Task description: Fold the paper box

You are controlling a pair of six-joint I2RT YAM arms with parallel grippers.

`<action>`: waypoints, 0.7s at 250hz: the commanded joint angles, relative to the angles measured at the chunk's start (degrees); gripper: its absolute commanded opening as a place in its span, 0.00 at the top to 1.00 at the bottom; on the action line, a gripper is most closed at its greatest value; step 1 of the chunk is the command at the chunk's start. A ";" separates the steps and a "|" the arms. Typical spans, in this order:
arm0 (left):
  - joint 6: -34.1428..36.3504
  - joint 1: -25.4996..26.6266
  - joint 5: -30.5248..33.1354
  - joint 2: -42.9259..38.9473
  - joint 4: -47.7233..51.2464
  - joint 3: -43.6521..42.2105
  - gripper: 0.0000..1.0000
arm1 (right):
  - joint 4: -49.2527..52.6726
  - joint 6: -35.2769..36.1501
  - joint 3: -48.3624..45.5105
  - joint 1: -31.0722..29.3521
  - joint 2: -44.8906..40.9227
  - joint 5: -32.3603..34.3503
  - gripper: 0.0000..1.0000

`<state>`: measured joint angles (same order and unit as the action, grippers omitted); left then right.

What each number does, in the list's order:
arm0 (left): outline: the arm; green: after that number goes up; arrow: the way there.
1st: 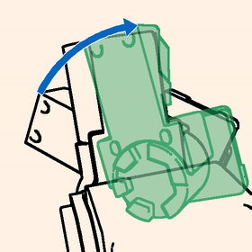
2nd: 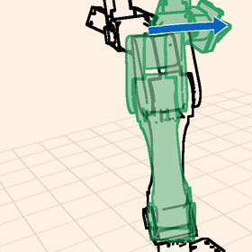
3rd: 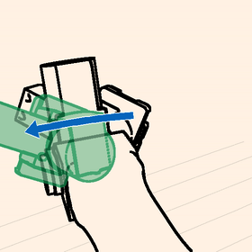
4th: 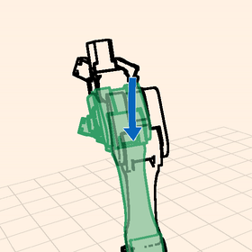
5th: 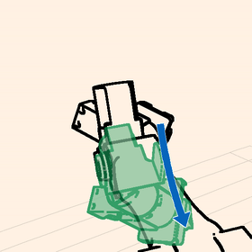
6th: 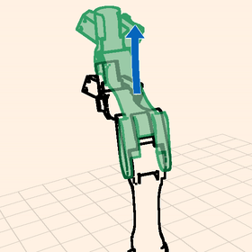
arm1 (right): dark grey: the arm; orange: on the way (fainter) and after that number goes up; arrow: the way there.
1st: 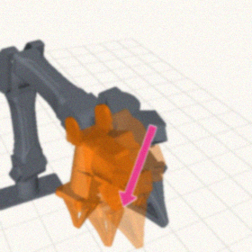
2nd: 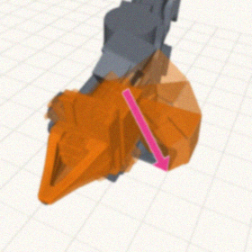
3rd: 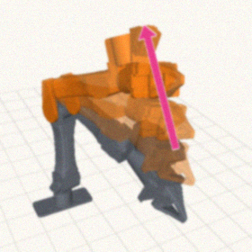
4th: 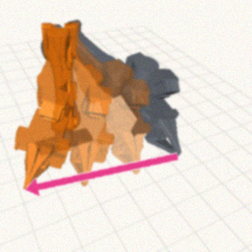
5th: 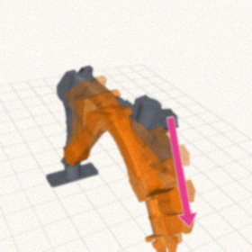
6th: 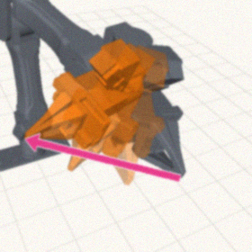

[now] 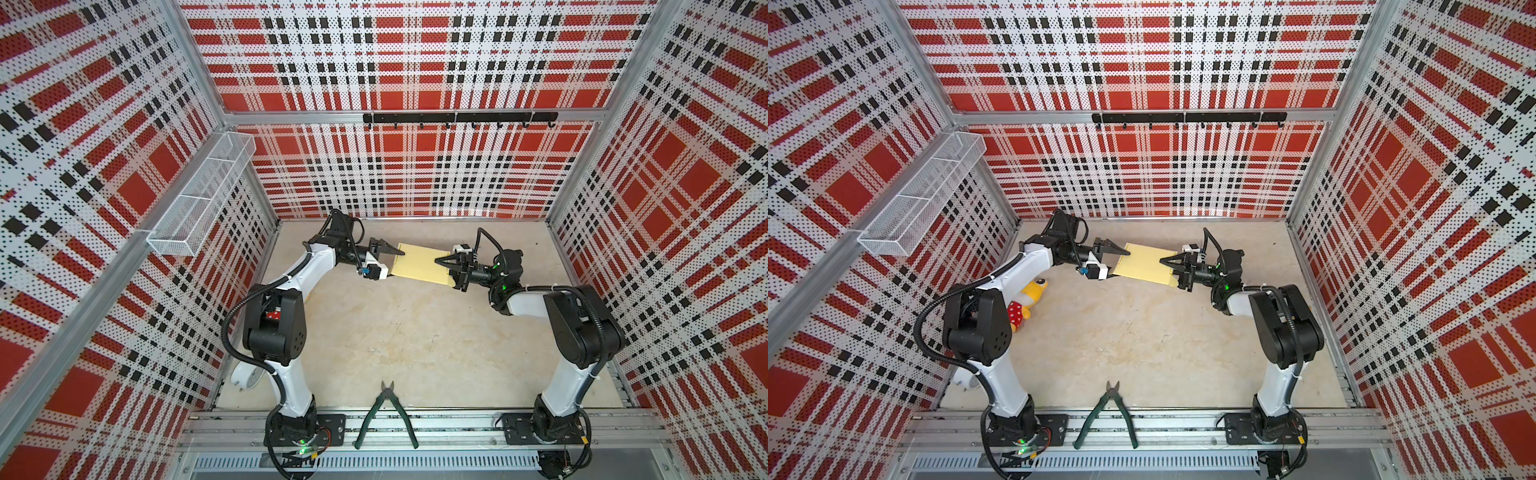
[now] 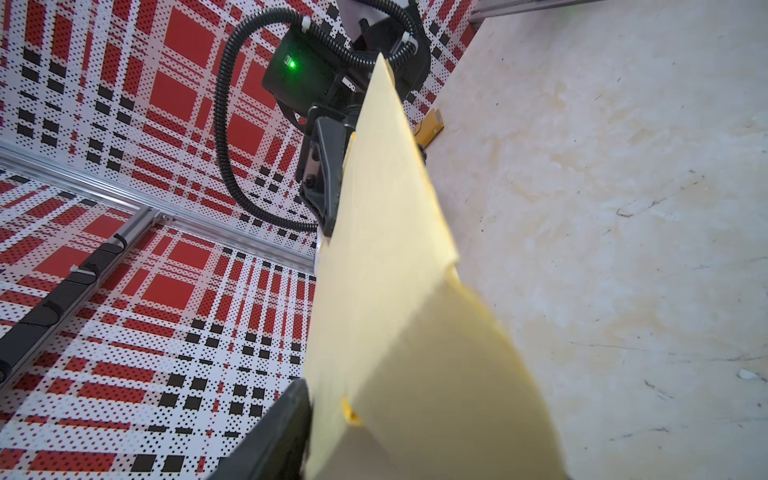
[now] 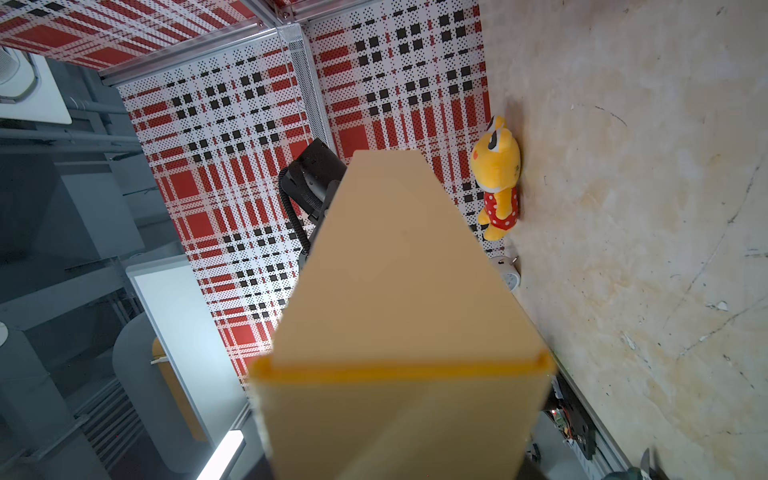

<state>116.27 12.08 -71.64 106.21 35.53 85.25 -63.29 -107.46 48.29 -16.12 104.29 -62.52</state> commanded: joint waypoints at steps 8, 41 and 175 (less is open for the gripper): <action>30.67 0.57 -2.20 -2.32 1.21 -0.70 0.49 | -3.31 0.76 -0.68 -0.47 -0.32 0.50 0.53; 30.69 0.54 -3.74 -2.41 1.21 -0.63 0.53 | -5.25 0.48 -1.72 -0.46 0.13 1.24 0.50; -18.49 -3.40 -0.62 -1.91 1.16 2.67 0.60 | 66.45 58.31 0.78 17.83 -30.92 13.99 0.00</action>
<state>113.67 9.04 -75.46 106.10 35.88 85.65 -45.25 -89.17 37.54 -1.10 88.58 -59.16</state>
